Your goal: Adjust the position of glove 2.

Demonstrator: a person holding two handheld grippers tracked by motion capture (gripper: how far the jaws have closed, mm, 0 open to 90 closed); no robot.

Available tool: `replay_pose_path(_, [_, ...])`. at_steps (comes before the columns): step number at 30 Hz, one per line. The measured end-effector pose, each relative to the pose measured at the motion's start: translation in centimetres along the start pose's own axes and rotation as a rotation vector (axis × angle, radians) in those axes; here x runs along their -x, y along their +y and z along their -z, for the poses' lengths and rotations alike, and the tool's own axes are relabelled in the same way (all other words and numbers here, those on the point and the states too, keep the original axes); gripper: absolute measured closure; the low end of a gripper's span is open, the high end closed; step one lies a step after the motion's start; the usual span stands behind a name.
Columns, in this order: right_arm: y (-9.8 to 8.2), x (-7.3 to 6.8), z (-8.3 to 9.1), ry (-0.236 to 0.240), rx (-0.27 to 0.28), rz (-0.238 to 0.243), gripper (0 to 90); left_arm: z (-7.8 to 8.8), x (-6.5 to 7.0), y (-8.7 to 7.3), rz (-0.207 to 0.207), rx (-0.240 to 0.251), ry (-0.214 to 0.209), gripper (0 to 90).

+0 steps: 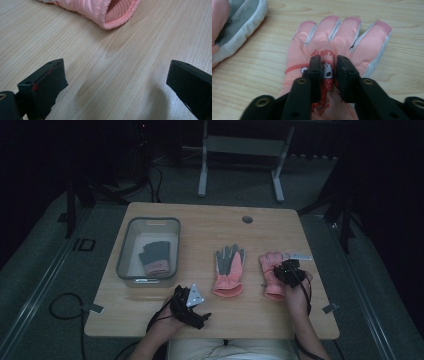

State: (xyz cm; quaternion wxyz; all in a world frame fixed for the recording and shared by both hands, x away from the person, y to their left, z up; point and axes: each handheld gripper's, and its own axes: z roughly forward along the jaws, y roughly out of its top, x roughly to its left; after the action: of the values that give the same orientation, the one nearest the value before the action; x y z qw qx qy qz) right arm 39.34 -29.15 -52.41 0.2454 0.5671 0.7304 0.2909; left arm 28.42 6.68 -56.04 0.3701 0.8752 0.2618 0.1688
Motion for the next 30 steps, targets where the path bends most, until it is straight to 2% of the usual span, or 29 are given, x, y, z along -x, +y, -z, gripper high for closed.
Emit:
replay_pose_path(2, [0.0, 0.0, -0.1, 0.005, -0.006, 0.007, 70.2, 0.0, 0.0, 0.0, 0.000, -0.001, -0.001, 2.2])
replay_pose_path(3, [0.0, 0.0, -0.2, 0.011, -0.015, 0.032, 66.4, 0.0, 0.0, 0.0, 0.001, 0.001, -0.001, 2.2])
replay_pose_path(6, [0.2, -0.1, -0.1, 0.020, -0.022, 0.060, 63.8, 0.0, 0.1, 0.0, -0.001, -0.001, 0.000, 2.2])
replay_pose_path(7, [0.6, 0.2, 0.2, 0.043, -0.028, 0.072, 61.5, 0.0, 0.1, 0.0, -0.002, -0.002, 0.002, 2.3])
replay_pose_path(10, [1.1, 0.5, 0.9, 0.055, -0.020, 0.079, 60.8, 0.0, 0.0, 0.0, 0.001, -0.003, 0.001, 2.3])
replay_pose_path(12, [1.7, 0.8, 1.5, 0.085, -0.029, 0.135, 59.3, -0.1, 0.0, 0.0, 0.001, -0.005, -0.001, 2.2])
replay_pose_path(13, [1.7, 0.8, 1.5, 0.085, -0.029, 0.135, 59.3, -0.1, 0.1, 0.0, 0.000, -0.007, -0.001, 2.2])
replay_pose_path(14, [1.8, 0.8, 1.5, 0.092, -0.060, 0.173, 59.3, -0.1, 0.1, 0.0, -0.002, -0.008, -0.001, 2.2])
replay_pose_path(19, [0.8, 0.5, 1.1, 0.078, -0.072, 0.233, 55.1, -0.1, 0.1, 0.0, 0.001, -0.006, 0.000, 2.3])
replay_pose_path(24, [0.2, 0.5, 0.6, 0.071, -0.071, 0.264, 57.6, -0.1, 0.1, 0.0, 0.002, -0.009, 0.002, 2.2])
replay_pose_path(26, [-0.3, 0.0, 0.1, 0.050, -0.068, 0.307, 62.6, -0.1, 0.1, 0.0, 0.000, -0.010, 0.002, 2.2])
replay_pose_path(27, [-0.3, 0.0, 0.1, 0.050, -0.068, 0.307, 62.6, -0.1, 0.1, 0.0, -0.001, -0.010, 0.002, 2.2])
replay_pose_path(28, [-0.3, 0.0, 0.0, 0.049, -0.067, 0.305, 64.9, -0.1, 0.1, 0.0, -0.001, -0.010, 0.002, 2.2])
replay_pose_path(29, [-0.4, 0.0, -0.1, 0.055, -0.069, 0.284, 71.2, -0.2, 0.1, 0.0, -0.002, -0.010, 0.003, 2.2])
replay_pose_path(30, [-0.4, 0.0, -0.1, 0.055, -0.069, 0.284, 71.2, -0.2, 0.1, 0.0, -0.003, -0.011, 0.004, 2.2])
